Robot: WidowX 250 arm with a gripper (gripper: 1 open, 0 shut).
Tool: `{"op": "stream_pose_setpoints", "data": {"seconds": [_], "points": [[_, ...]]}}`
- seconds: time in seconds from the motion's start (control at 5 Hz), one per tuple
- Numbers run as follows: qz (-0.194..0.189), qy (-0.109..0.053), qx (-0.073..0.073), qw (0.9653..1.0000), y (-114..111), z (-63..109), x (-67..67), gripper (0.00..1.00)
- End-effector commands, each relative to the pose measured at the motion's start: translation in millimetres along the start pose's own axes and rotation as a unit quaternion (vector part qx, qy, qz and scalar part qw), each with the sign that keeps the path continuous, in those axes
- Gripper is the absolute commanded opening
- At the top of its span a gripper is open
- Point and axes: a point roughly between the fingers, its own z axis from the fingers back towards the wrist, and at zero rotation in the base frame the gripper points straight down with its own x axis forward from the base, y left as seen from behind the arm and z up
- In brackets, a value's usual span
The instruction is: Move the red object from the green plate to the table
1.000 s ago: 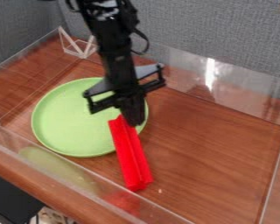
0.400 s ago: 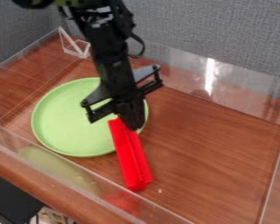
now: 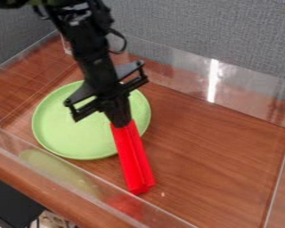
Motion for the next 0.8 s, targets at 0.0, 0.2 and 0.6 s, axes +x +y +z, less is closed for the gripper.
{"op": "stream_pose_setpoints", "data": {"seconds": [0.0,0.2,0.6], "points": [[-0.033,-0.01,-0.02,0.9992,-11,15.8,-0.4,0.0],[-0.064,-0.003,-0.024,0.9977,-18,23.2,-5.0,0.0],[-0.096,-0.008,-0.023,0.9951,-25,33.6,-14.1,0.0]]}}
